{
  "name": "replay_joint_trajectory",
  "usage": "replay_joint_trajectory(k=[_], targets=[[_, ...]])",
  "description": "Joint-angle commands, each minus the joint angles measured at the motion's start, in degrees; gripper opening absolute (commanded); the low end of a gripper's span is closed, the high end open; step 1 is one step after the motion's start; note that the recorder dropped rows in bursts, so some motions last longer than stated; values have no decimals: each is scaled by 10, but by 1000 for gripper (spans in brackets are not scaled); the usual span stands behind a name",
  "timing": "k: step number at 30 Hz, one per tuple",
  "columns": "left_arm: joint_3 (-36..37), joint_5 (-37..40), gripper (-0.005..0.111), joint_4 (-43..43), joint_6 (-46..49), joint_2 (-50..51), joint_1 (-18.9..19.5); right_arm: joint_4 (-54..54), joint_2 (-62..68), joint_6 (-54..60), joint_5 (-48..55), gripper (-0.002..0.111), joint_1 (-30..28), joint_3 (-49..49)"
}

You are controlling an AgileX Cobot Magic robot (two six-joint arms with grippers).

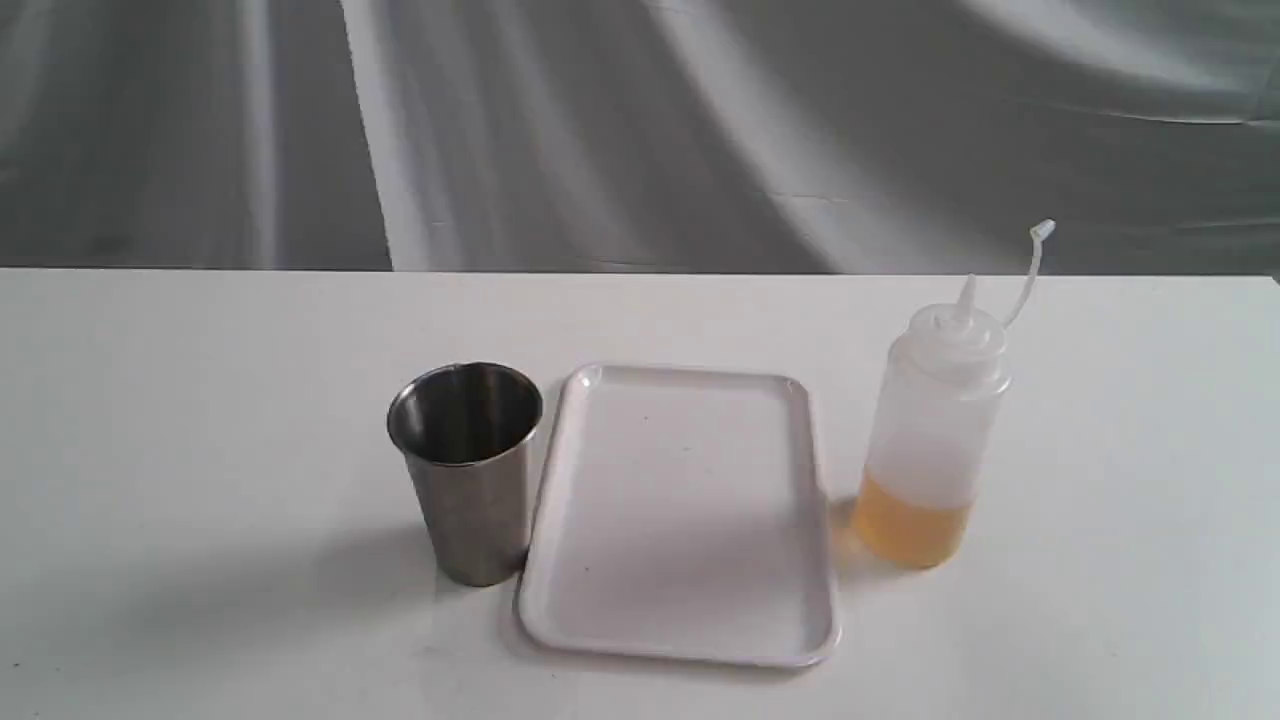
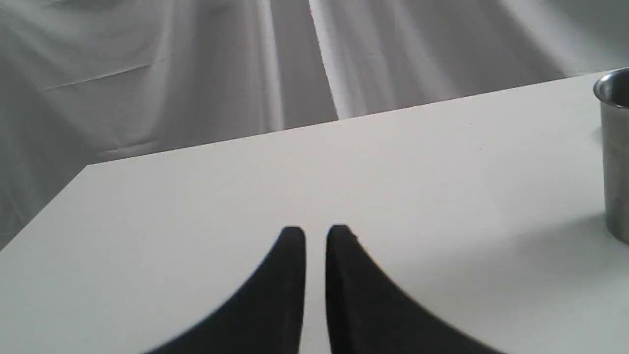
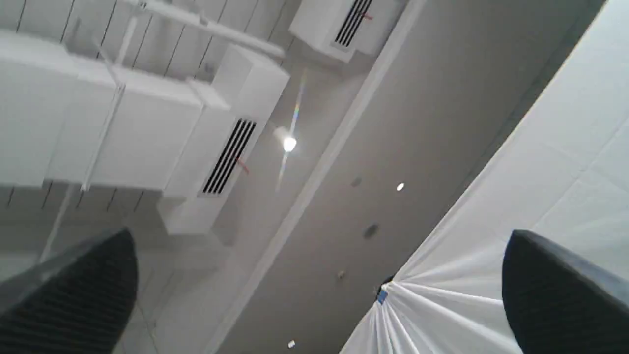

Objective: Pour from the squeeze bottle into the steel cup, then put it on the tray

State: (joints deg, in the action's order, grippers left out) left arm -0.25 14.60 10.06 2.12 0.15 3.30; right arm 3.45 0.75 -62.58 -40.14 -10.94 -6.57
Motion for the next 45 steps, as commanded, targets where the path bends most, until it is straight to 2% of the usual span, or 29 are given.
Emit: replay_joint_trajectory(k=[1,7,11,19,27,29,35,38,41,45], targets=[[3,-7,8,0,-4,-1,1,115,19,4,18,105,-4,-51],[3,-7,8,0,-3,-1,1,226,42,4,17,105,-4,-113],[3,-7,8,0,-3,-1,1,265,44,8,25,105,-4,-130],[3,-7,8,0,-4,-1,1,427,70,42,61,105,-4,-161],[3,-7,8,0,-4,-1,1,424,194,67,156,102,-4,-242],[3,-7,8,0,-4,-1,1,424,238,88,156,96,-4,-263],[3,-7,8,0,-3,-1,1,426,381,105,136,52,-4,-320],[3,-7,8,0,-3,-1,1,441,447,112,107,39,-4,-341],[3,-7,8,0,-3,-1,1,446,508,153,87,37,-4,-360],[3,-7,8,0,-4,-1,1,446,570,190,84,49,-4,-375]])
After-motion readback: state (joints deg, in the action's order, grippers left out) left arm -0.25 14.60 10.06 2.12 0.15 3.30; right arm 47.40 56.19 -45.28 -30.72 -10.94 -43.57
